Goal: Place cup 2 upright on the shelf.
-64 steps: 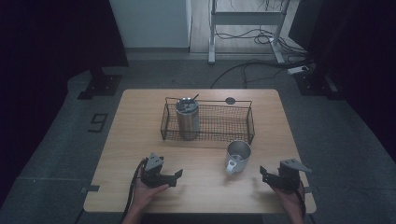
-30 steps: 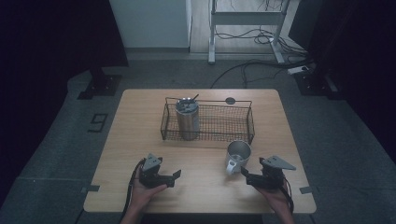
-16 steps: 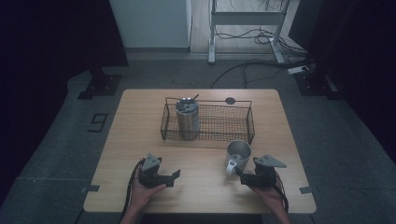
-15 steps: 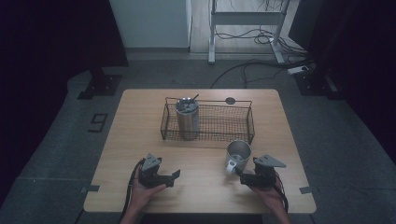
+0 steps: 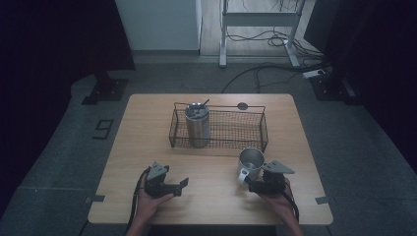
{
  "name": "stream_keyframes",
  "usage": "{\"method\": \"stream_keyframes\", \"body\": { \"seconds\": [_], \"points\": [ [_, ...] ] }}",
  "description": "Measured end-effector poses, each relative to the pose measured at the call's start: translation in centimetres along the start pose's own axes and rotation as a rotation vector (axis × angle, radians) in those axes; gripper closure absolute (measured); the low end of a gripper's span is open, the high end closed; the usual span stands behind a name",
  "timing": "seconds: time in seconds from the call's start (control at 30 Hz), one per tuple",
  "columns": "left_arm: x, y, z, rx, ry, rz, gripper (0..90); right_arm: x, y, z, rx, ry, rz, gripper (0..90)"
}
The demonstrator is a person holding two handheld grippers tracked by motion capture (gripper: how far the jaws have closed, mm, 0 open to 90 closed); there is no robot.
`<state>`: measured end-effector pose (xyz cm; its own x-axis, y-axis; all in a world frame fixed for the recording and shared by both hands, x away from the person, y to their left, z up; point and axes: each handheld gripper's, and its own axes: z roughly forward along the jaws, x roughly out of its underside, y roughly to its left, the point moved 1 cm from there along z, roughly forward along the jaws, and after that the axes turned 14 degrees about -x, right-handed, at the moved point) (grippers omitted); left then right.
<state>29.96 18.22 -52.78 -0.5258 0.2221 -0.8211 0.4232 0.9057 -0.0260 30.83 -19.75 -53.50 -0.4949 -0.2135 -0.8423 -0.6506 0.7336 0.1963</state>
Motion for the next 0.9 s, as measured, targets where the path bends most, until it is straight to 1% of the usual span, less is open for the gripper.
{"method": "stream_keyframes", "body": {
  "seconds": [0.17,0.3,0.6,0.9],
  "points": [
    [0.0,0.1,0.0,0.002,0.001,-0.002,4.9,-0.2,-0.1,0.5,-0.002,-0.002,-0.018,8.8],
    [0.0,0.2,-0.1,0.000,-0.003,-0.008,4.9,-0.4,-0.2,1.0,0.006,-0.002,-0.032,7.5],
    [0.1,0.3,0.0,0.004,0.002,-0.013,5.0,-1.4,-0.5,2.3,0.007,0.003,-0.072,6.5],
    [0.1,0.1,-0.1,0.007,0.002,-0.010,5.1,-1.3,-0.3,2.3,0.003,0.002,-0.087,7.8]
  ]
}}
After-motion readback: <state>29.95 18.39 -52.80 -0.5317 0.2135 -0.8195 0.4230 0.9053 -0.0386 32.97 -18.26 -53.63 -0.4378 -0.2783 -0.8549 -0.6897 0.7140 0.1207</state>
